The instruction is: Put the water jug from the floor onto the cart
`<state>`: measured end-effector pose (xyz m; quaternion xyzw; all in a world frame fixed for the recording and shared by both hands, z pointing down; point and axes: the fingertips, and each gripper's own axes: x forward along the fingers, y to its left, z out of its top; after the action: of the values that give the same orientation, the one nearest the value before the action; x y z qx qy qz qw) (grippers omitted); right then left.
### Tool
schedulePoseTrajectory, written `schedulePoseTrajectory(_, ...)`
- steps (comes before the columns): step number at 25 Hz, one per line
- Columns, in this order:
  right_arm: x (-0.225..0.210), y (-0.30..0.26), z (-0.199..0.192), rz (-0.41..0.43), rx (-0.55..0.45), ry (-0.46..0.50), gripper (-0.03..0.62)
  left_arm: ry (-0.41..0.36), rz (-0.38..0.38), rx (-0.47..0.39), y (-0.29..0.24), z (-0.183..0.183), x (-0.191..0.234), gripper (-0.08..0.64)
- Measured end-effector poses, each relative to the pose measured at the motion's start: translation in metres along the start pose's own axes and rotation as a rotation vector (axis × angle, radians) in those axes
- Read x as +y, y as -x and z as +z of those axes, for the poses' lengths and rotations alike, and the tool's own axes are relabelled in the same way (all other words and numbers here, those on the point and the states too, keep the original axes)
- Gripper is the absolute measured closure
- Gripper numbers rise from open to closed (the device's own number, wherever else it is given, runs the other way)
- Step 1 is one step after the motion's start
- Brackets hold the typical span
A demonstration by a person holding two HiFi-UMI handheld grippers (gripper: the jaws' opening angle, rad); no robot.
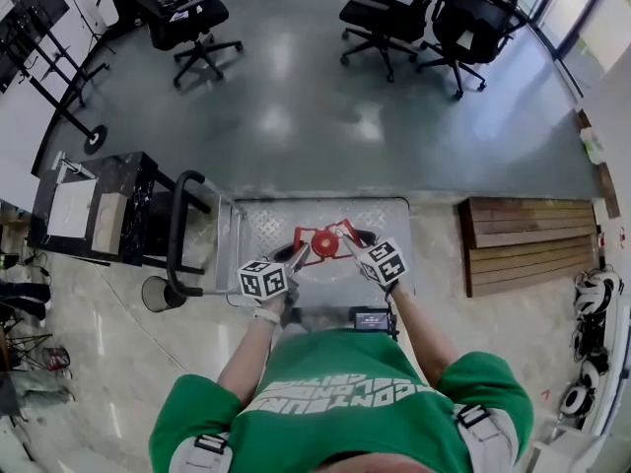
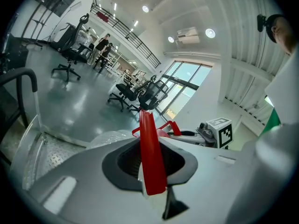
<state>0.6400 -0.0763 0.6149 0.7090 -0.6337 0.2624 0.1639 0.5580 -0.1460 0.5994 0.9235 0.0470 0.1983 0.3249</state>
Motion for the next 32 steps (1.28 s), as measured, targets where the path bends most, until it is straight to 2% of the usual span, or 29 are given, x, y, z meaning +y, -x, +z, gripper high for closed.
schedulePoseTrajectory(9,-0.026,-0.017,-0.049,0.005,0.091,-0.046,0.531,0.041,0.011,0.064,-0.036,-0.035,0.018,0.479)
schedulePoseTrajectory(25,-0.046,-0.094,-0.131,0.017,0.256,-0.153,0.531,0.115,0.107,0.235,-0.079,-0.104,0.102,0.482)
schedulePoseTrajectory(32,-0.048,-0.124,-0.168,0.017,0.319,-0.195,0.531,0.123,0.145,0.309,-0.089,-0.133,0.135,0.483)
